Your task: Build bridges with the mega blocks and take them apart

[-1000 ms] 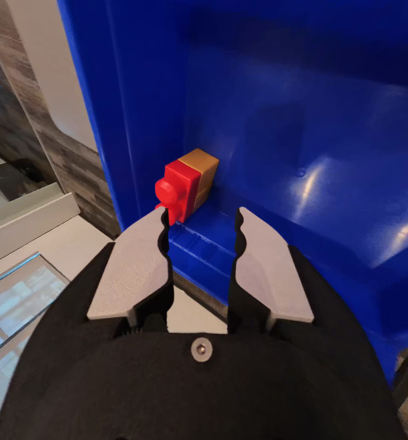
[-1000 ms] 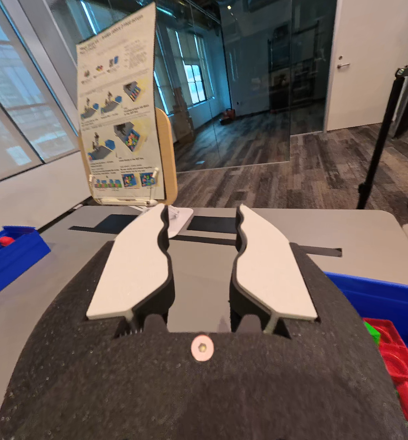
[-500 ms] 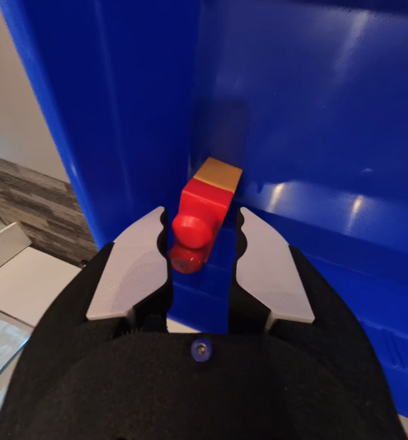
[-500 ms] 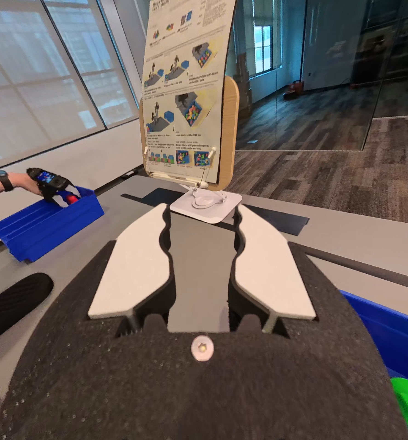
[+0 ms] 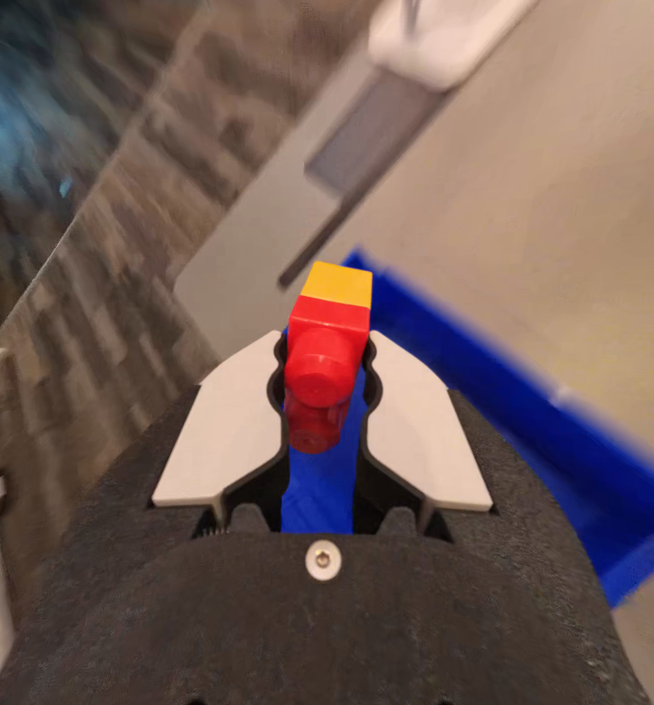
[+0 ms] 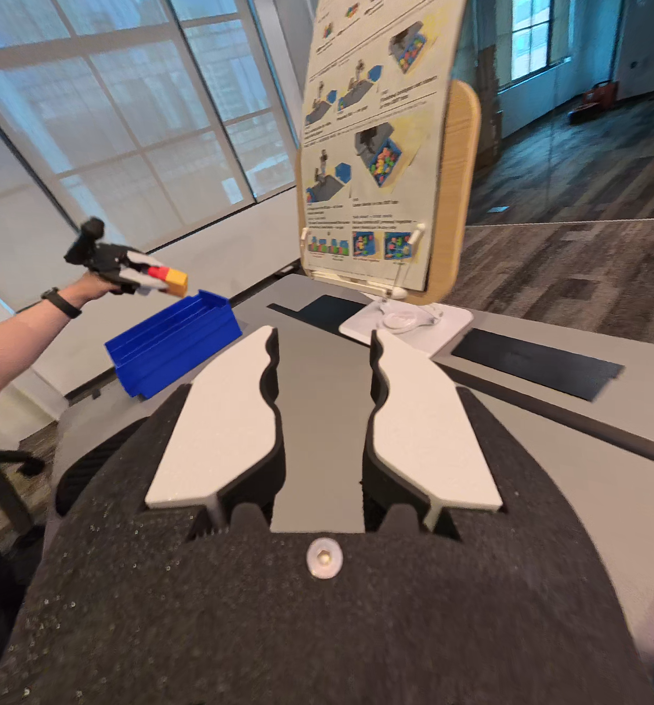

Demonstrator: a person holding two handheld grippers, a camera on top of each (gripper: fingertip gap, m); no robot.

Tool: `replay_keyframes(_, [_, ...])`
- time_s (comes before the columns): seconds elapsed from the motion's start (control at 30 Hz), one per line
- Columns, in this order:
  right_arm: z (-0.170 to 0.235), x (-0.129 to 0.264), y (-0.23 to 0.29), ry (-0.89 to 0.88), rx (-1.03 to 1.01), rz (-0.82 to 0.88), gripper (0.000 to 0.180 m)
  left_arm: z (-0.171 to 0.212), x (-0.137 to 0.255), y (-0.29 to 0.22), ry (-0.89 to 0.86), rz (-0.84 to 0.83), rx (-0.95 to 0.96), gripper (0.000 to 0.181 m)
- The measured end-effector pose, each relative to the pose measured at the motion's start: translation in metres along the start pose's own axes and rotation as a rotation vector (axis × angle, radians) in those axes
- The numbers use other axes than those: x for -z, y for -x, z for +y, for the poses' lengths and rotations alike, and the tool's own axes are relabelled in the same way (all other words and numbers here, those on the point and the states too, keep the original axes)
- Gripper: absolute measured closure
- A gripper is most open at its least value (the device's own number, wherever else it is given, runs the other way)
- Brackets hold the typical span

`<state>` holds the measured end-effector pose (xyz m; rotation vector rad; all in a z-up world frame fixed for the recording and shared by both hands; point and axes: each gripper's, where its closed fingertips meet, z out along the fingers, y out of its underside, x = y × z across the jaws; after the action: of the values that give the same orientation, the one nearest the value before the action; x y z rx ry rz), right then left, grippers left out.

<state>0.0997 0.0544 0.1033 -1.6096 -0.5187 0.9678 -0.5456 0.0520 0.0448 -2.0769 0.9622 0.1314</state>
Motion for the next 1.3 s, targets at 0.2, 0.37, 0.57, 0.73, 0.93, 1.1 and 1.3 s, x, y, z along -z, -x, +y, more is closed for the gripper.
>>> replay_keyframes(0.2, [0.003, -0.055, 0.099, 0.073, 0.181, -0.281, 0.133, -0.175, 0.060, -0.141, -0.578, 0.346, 0.352, 0.143])
replay_keyframes(0.37, [0.008, -0.075, 0.192, 0.052, 0.256, -0.570, 0.117, -0.268, 0.070, -0.256, -0.802, 0.719, 0.381, 0.145])
replay_keyframes(0.57, [0.023, -0.093, 0.207, 0.107, 0.203, -0.612, 0.108, -0.317, 0.042, -0.319, -0.808, 0.900, 0.394, 0.145])
replay_keyframes(0.73, [0.032, -0.102, 0.200, 0.155, 0.158, -0.617, 0.123, -0.323, 0.027, -0.335, -0.806, 0.973, 0.382, 0.145])
replay_keyframes(0.93, [0.037, -0.108, 0.196, 0.175, 0.089, -0.681, 0.144, -0.315, 0.023, -0.331, -0.862, 1.062, 0.397, 0.146])
replay_keyframes(1.1, [0.046, -0.113, 0.191, 0.203, 0.085, -0.659, 0.145, -0.302, 0.009, -0.335, -0.793, 1.060, 0.367, 0.146])
replay_keyframes(1.3, [0.041, -0.111, 0.196, 0.186, 0.093, -0.647, 0.145, -0.305, 0.017, -0.334, -0.823, 1.067, 0.382, 0.146])
